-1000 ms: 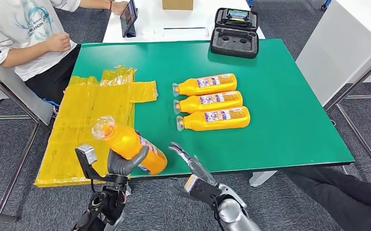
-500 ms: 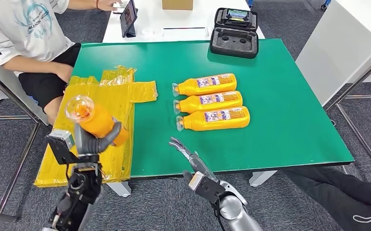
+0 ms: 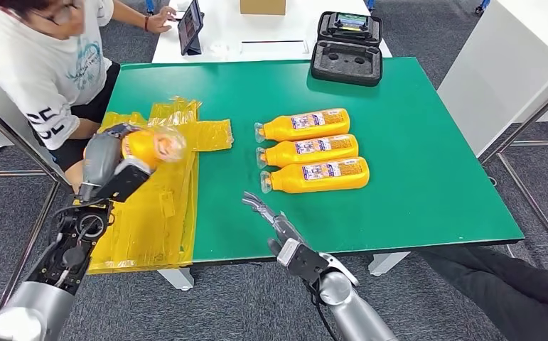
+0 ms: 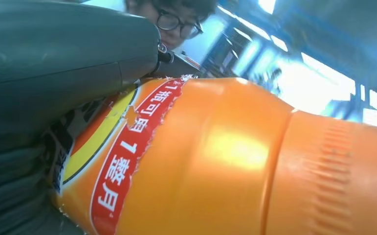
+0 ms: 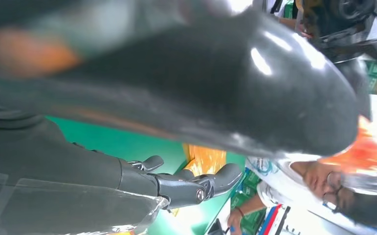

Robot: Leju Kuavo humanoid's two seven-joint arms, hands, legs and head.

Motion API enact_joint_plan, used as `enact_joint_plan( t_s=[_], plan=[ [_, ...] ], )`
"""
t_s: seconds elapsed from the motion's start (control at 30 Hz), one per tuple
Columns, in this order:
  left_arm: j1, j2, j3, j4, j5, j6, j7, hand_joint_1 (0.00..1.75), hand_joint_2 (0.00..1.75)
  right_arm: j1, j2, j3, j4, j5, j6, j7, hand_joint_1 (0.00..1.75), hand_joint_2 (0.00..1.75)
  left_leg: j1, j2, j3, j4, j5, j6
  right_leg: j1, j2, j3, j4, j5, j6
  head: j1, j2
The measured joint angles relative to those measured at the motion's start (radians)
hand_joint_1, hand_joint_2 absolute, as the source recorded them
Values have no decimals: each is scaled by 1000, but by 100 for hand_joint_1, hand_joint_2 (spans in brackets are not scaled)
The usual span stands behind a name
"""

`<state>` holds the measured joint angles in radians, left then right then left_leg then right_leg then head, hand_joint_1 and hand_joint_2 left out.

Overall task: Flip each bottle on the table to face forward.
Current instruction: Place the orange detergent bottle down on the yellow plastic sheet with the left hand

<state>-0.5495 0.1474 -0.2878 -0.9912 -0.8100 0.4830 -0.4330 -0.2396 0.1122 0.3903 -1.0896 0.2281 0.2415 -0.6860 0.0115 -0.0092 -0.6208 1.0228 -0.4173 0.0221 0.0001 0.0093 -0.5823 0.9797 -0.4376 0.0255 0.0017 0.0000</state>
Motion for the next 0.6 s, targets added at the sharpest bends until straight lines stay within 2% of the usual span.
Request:
enact_joint_plan(
  t_s=[0.13,0.37,0.6],
  plan=[
    [-28,31,-55,57,-41,-29,5,175,175,-23,1,6,29,-7,5,-2,0,0,0,1,0,0,0,0,0,0,0,0,0,0,0,0],
    [-49,54,-93,100,-50,-53,7,175,175,-35,2,9,55,-10,7,-3,0,0,0,0,0,0,0,0,0,0,0,0,0,0,0,0],
    [-89,118,-190,126,-46,-313,-2,175,175,-52,1,9,83,-13,14,-10,0,0,0,1,0,0,0,0,0,0,-1,0,0,0,0,0]
  ],
)
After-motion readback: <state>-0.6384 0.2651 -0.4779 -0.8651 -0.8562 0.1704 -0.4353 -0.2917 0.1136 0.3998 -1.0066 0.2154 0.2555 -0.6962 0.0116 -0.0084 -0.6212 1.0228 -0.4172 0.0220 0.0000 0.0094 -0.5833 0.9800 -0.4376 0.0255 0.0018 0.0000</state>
